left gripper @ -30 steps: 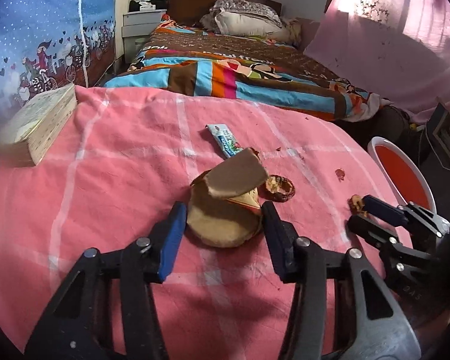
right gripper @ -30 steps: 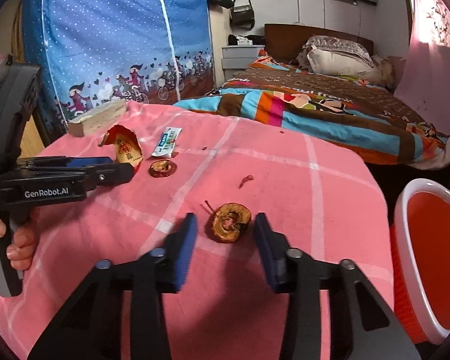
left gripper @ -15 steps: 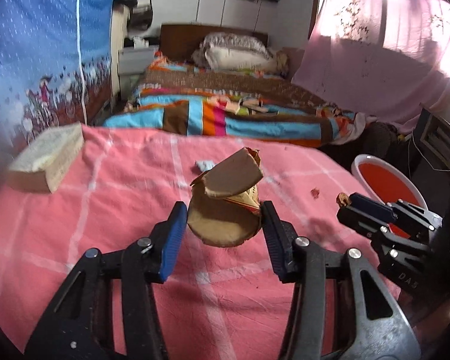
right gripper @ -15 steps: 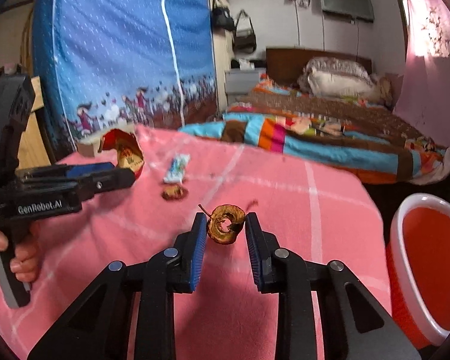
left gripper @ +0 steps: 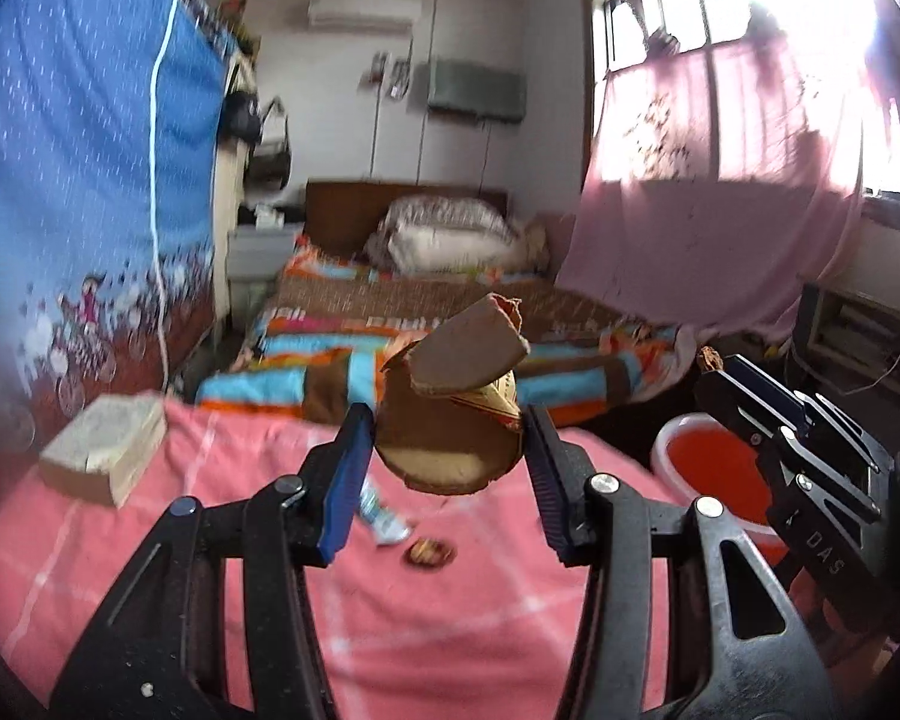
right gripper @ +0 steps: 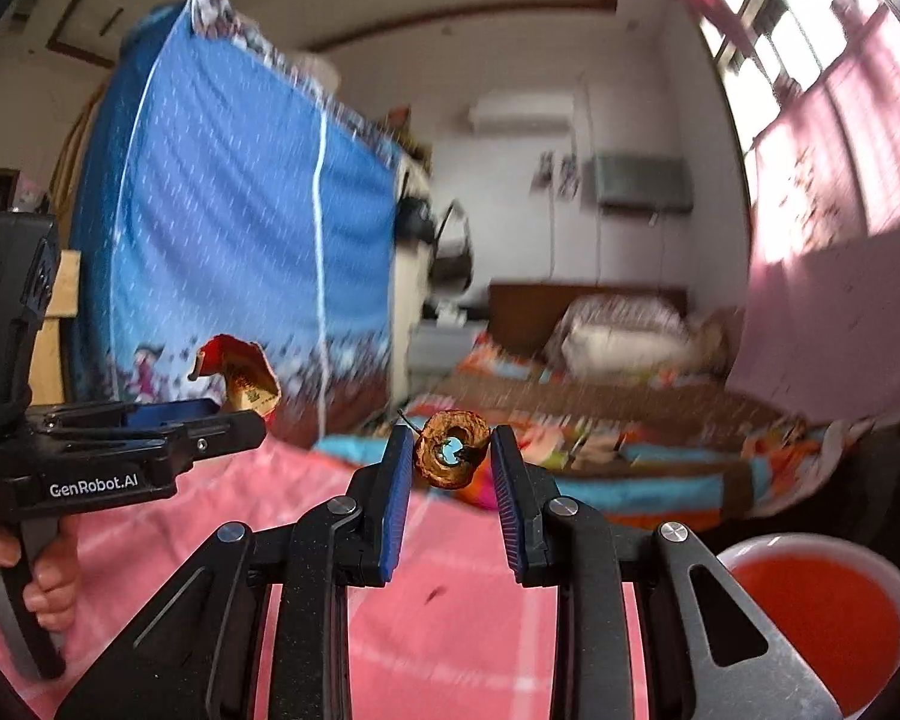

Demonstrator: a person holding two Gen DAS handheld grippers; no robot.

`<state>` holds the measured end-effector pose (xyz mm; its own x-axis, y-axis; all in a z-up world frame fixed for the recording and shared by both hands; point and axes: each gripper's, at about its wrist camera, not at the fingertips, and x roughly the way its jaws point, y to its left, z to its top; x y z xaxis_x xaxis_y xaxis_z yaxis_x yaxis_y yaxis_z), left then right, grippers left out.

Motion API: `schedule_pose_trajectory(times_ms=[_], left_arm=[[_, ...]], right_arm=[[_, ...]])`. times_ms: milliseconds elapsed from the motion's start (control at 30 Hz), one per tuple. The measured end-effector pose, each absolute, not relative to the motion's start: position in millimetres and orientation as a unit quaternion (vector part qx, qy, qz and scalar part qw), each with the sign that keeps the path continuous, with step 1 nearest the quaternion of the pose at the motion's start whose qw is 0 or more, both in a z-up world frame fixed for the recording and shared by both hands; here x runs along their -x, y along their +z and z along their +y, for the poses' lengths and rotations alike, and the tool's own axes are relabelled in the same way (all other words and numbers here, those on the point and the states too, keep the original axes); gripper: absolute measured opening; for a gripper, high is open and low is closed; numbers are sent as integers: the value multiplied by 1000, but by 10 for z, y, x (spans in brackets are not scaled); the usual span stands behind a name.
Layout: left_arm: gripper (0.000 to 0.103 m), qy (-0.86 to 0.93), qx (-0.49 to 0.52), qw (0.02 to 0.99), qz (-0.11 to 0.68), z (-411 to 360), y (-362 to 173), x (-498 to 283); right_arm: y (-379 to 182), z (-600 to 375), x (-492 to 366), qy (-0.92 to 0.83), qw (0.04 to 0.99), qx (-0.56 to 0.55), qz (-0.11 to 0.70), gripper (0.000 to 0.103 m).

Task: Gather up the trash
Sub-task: 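Carry the bread and fruit ring over the red bucket and open both tools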

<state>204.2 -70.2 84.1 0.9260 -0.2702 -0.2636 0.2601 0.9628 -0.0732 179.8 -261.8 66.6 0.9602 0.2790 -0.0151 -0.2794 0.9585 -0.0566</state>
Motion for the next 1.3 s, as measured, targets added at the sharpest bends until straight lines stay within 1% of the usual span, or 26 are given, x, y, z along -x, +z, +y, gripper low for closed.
schedule_pose_trajectory(times_ms=[133, 233, 600, 900, 1133, 1300], left_arm=[[57, -149, 19, 983, 105, -836, 948, -1984], [57, -159, 15, 983, 94, -953, 1003, -1965], [57, -211, 4, 976, 57, -1449, 1102, -1929], [57, -271, -24, 959, 72, -2039, 1039, -2048], [58, -315, -39, 943, 103, -2456, 930, -2144], [58, -340, -43, 928, 143, -2760, 805, -2249]], right_arm=[[764, -2773, -1691, 107, 993, 28, -42, 24], [806, -2900, -1652, 82, 995, 25, -59, 24], [888, -3291, -1561, 15, 996, 13, -87, 24], [803, -3781, -1547, -47, 997, -12, -60, 24], [681, -4234, -1584, -102, 994, -48, -13, 25], [625, -4497, -1609, -133, 988, -79, 20, 25]])
